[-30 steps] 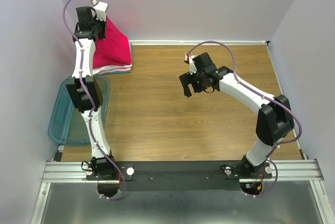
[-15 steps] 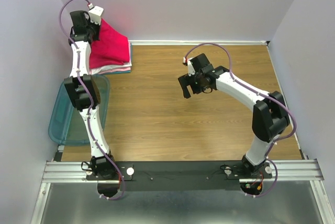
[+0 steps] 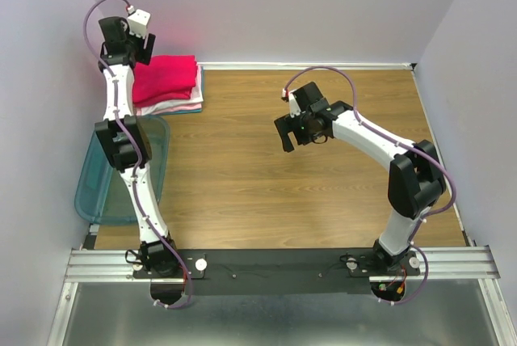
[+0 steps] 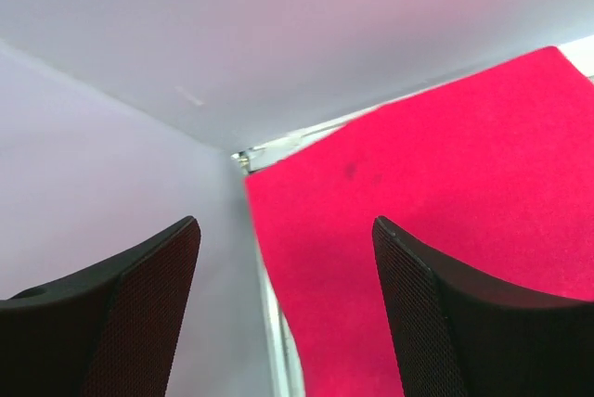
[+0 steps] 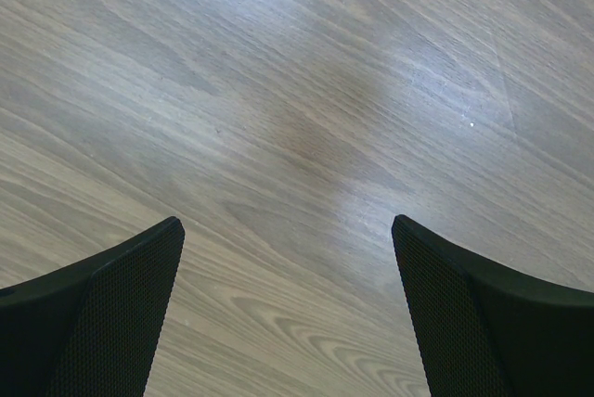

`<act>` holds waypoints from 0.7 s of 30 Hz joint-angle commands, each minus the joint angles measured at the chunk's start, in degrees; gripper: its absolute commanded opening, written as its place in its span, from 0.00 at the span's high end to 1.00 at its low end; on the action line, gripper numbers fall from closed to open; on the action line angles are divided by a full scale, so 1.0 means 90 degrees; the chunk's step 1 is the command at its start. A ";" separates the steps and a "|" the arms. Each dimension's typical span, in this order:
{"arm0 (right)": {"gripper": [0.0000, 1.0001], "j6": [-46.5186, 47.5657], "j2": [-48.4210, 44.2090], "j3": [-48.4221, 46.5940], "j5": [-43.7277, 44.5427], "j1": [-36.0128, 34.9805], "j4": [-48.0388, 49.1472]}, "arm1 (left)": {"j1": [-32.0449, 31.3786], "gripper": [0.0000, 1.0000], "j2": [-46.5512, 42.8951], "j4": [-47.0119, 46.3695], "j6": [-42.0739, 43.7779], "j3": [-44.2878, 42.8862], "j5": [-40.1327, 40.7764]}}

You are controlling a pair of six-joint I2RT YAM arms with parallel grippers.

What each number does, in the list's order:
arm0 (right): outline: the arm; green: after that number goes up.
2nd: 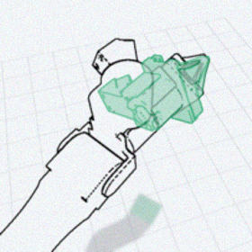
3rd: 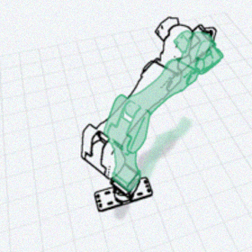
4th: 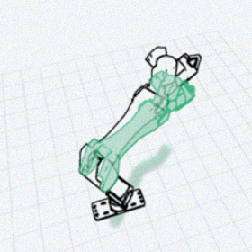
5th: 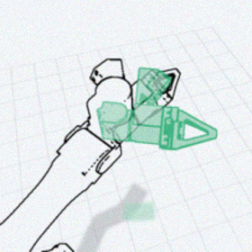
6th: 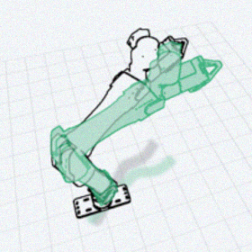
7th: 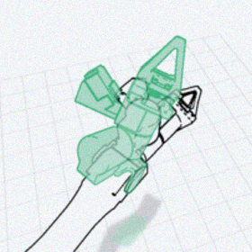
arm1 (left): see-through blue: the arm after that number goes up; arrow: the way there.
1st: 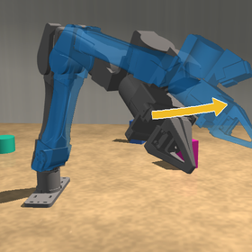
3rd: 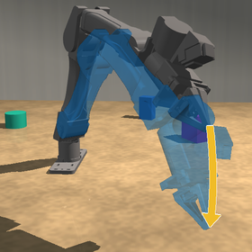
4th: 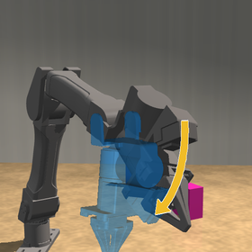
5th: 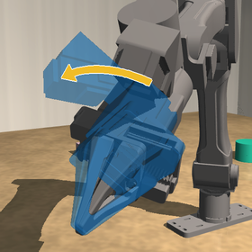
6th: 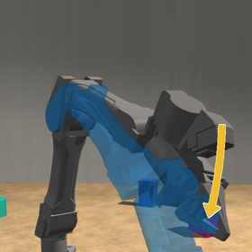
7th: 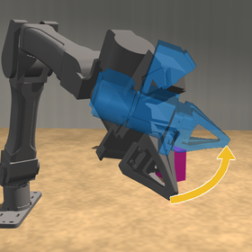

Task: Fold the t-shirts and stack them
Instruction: Put the neatly folded tshirt into the corner of the board with the left arm

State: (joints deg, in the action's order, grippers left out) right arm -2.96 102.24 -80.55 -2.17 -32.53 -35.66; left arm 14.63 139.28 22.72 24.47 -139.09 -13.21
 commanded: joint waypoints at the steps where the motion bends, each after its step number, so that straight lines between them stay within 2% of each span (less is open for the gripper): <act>1: 0.00 -0.0013 -0.0099 -0.0073 0.0036 0.0031 -0.0091 | 0.0171 0.17 -0.0514 -0.0044 0.0113 -0.0230 0.0423; 8: 0.00 0.0017 -0.0402 0.0142 0.0115 0.0060 -0.0081 | 0.0376 0.17 -0.1120 0.0278 -0.0218 0.0161 -0.0133; 11: 0.00 0.0017 -0.0539 0.0210 0.0056 0.0158 -0.0091 | 0.0386 0.17 -0.1393 0.0473 -0.0569 0.0356 -0.0737; 12: 0.00 0.0026 -0.0588 0.0220 0.0027 0.0264 -0.0091 | 0.0376 0.17 -0.1452 0.0677 -0.0677 0.0376 -0.1184; 13: 0.00 0.0046 -0.0656 0.0220 -0.0070 0.0343 -0.0110 | 0.0337 0.10 -0.1588 0.0756 -0.0832 0.0473 -0.1411; 15: 0.00 0.0065 -0.0744 0.0210 -0.0158 0.0518 -0.0120 | 0.0211 0.05 -0.1803 0.0903 -0.0902 0.0639 -0.1763; 20: 0.00 0.0114 -0.1007 0.0200 -0.0617 0.1338 -0.0286 | -0.0580 0.04 -0.2769 0.1050 -0.0824 0.1907 -0.1384; 21: 0.00 0.0114 -0.1143 0.0278 -0.0724 0.1475 -0.0305 | -0.0948 0.04 -0.3129 0.1050 -0.0844 0.2151 -0.1151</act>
State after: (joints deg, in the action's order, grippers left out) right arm -2.66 95.81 -79.33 -4.64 -23.33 -36.36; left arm 13.47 118.83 29.32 18.09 -125.45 -23.16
